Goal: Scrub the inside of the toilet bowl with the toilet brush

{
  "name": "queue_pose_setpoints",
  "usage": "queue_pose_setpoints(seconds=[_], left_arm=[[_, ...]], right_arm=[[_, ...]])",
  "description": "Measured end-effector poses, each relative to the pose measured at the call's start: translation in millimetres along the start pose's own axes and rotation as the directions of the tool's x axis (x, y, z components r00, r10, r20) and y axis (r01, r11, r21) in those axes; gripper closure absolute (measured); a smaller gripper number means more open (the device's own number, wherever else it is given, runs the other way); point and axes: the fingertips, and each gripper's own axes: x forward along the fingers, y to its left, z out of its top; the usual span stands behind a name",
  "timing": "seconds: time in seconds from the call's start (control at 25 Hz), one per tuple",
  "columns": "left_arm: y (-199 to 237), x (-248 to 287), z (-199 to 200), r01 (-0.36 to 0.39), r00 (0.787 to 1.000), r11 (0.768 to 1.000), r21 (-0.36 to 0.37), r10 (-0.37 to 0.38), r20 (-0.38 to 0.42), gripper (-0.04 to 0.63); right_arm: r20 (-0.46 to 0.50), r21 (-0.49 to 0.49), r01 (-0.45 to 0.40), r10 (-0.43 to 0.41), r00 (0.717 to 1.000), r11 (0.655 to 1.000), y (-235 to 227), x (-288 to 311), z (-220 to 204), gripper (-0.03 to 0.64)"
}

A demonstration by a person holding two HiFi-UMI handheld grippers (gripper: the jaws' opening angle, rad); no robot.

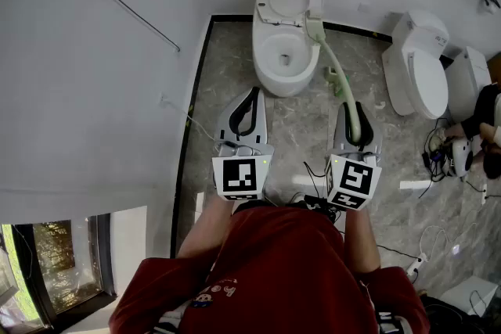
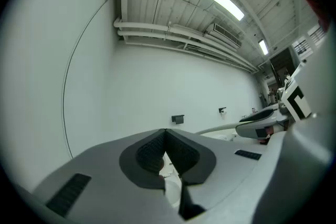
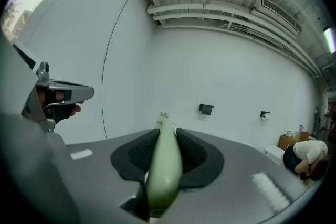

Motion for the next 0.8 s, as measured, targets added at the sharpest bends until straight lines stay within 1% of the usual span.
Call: queue_pose_setpoints(seconds=[0.12,0.28,0.44,0.6,0.8], left_arm=[[4,0,-4,0.013,1.000,1.000,-0.011,-0.014,-0.027,0.589],[26,-3,-10,0.005,1.000,1.000,-0.020,-0.006,-0.015,0.589],[48,-6,-15,0.005,1.000,0.999,-0.039,-0.006,-0.020,0.589],[63,-9,-22,0.025,0.999,0.998,-0.050,-0.026,-0.021,0.589],[75,-8,-34,0.063,0.997,0.996,-0.067,-0.067,-0.049,0.590]], right_arm=[[-0.005,0.007,0.003,-0.003,1.000,1.000,5,4,-1,0.505],[-0.023,0.025,0.024,-0.024,0.999,0.999,20,10,-2,0.505],[-0.033,0.031,0.041,-0.040,0.999,0.999,35,15,1,0.505],[-0.035,0.022,0.062,-0.061,0.998,0.998,51,16,2,0.505],[-0.055,0.021,0.096,-0.095,0.994,0.995,66,15,-2,0.506]])
